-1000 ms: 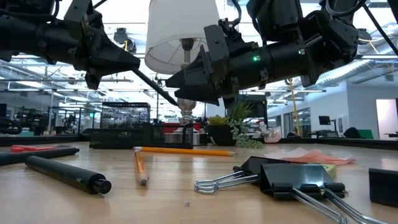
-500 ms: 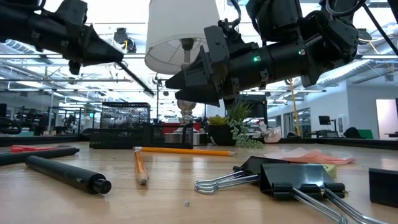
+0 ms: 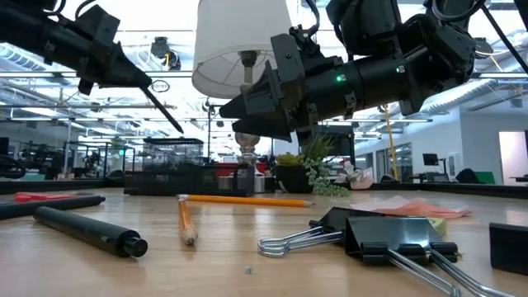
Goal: Pick and place office supplies into organizer
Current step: Put the black pen into the black desk organizer, then put the orange pencil into the black desk organizer
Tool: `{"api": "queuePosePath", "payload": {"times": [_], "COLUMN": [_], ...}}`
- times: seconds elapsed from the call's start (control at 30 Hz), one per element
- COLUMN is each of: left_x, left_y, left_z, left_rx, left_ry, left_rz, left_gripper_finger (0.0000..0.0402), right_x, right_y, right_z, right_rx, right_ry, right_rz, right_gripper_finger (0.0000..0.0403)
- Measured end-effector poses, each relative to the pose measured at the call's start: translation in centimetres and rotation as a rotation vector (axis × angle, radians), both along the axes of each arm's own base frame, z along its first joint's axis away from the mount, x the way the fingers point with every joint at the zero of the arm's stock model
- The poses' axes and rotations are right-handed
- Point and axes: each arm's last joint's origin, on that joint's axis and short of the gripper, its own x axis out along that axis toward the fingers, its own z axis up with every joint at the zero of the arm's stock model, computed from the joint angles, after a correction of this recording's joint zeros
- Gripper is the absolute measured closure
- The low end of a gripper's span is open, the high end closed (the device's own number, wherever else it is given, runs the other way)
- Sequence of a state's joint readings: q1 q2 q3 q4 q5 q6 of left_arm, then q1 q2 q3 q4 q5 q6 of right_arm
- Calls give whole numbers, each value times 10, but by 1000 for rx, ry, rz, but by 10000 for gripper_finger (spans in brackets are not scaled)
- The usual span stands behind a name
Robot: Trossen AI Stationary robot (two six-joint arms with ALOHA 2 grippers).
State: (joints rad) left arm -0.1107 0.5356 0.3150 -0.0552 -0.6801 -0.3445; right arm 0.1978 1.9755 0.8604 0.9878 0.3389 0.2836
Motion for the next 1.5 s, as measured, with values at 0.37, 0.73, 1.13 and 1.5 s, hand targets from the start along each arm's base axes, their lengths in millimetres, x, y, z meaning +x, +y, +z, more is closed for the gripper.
{"api": "queuePosePath", "payload": {"times": [0.37,0.73,1.13,1.5], "left_x": [-2,10,17,14], "left_y": [8,28,26,11], "left_z": [7,-7,-16,-21], "left_rx": [58,41,-41,-176], "left_ry": [69,188,235,219], "left_rz": [72,149,23,-33], "left_gripper_finger": [362,329,326,325], "right_x": [-1,-1,-2,-1], "right_y": [0,0,-2,-31], "right_z": [-3,-2,-8,-15], "right_rx": [16,16,-42,-302], "right_ry": [25,25,96,225], "right_rz": [-4,-4,-5,-24], "right_gripper_finger": [192,192,193,182]}}
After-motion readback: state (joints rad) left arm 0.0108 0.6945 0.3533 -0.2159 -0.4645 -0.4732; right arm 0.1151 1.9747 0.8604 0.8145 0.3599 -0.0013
